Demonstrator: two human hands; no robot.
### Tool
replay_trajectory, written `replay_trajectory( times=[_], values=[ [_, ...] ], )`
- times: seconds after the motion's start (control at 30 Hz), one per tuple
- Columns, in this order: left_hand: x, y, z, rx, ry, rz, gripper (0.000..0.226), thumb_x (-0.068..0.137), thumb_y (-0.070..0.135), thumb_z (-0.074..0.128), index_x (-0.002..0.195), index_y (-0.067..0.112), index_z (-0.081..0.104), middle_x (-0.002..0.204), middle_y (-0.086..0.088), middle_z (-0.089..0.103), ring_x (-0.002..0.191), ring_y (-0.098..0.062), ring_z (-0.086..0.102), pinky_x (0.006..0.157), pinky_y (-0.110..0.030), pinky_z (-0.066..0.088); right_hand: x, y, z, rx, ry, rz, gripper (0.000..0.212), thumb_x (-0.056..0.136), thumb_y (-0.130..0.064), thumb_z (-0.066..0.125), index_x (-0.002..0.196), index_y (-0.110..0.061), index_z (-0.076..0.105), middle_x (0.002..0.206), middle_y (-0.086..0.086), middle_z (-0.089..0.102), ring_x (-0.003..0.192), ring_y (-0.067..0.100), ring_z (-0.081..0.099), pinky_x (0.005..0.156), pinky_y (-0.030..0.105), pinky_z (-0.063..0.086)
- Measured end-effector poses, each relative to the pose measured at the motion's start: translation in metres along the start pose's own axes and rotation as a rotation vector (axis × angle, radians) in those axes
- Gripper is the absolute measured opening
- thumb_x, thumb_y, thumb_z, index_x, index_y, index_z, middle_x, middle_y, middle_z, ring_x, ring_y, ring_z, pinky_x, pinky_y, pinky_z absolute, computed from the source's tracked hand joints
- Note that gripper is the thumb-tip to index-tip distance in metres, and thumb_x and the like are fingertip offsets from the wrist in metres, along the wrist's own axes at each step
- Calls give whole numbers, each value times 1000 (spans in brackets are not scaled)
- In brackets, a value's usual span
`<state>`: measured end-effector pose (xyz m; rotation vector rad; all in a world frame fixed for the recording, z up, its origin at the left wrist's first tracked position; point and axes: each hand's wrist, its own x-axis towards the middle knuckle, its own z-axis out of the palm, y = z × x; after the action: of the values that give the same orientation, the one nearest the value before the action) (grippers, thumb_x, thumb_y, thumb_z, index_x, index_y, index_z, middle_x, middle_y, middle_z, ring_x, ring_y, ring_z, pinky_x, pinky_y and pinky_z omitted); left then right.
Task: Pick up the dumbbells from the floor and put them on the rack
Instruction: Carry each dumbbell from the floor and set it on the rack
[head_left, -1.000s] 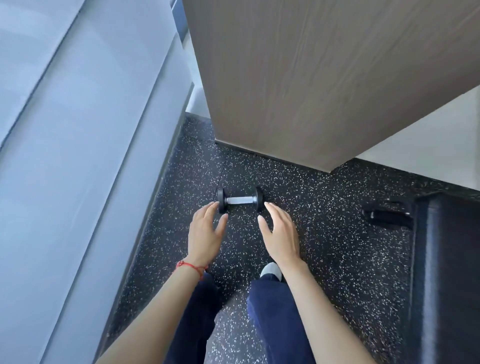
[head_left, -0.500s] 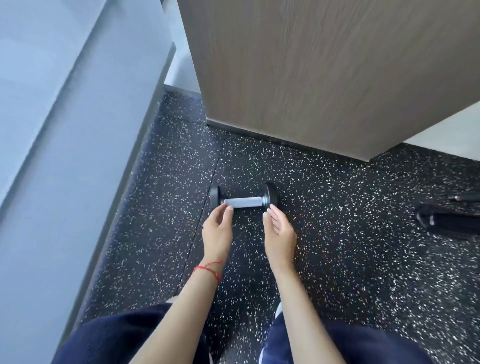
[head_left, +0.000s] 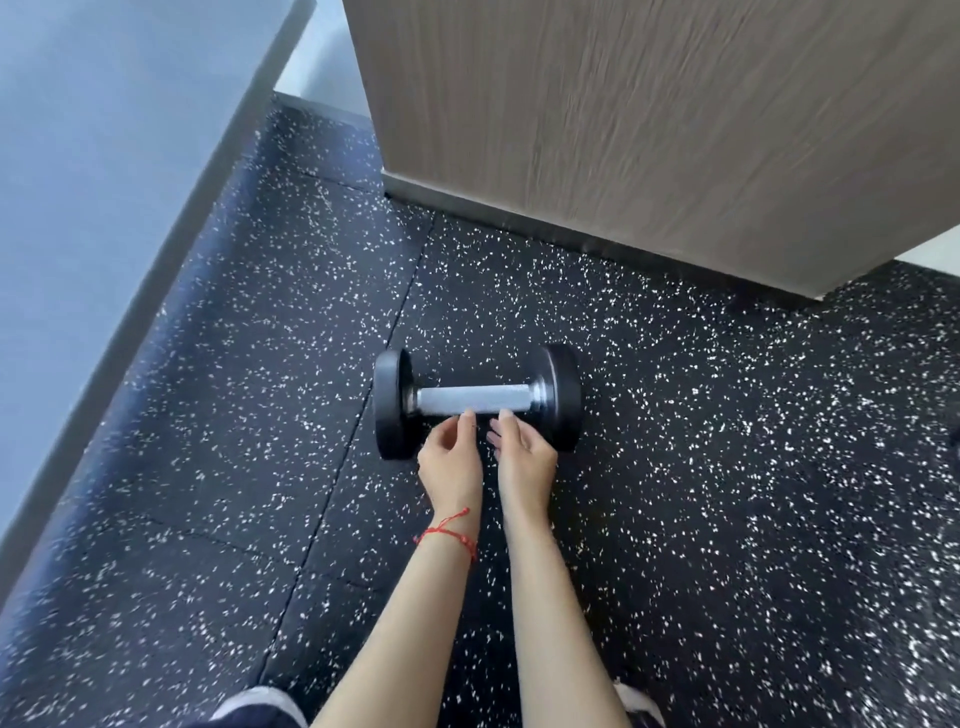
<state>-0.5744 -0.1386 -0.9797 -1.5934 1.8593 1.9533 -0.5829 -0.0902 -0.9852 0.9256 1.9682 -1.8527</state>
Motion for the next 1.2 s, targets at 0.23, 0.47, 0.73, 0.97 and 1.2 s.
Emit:
replay_trajectory(
  times=[0.23,0.47,0.73,0.97,1.2],
  values=[
    [29,-16,14,-140,81,-66,23,84,34,61,72,15,68,77,-4,69,78,-21,64,86,-40,53,18,14,23,253,64,111,18,90,-17,57,74,-18,64,78,3,68,83,24,67,82,35,53],
    [38,-14,22,-342,113,-105,17,85,19,64,84,2,65,88,-16,69,90,-28,67,79,-32,54,38,15,31,404,42,154,10,87,-14,61,79,-10,66,87,12,70,89,29,65,78,33,54],
    [43,-11,25,-407,133,-87,13,83,15,66,75,5,63,79,-11,67,76,-21,65,67,-22,57,45,17,37,488,63,134,11,85,-10,62,86,1,66,86,16,68,88,31,64,73,29,56],
    [41,-11,24,-451,127,-119,14,83,15,66,73,5,62,76,-11,65,76,-21,62,72,-26,55,41,12,36,457,80,142,8,85,-10,63,80,-4,67,80,12,68,79,27,64,67,24,56],
    [31,2,22,-463,120,-102,14,80,16,68,70,8,63,74,-9,66,74,-21,63,74,-30,53,30,-6,33,493,98,124,10,85,-9,62,82,0,67,80,14,67,76,26,63,64,22,56]
  ],
)
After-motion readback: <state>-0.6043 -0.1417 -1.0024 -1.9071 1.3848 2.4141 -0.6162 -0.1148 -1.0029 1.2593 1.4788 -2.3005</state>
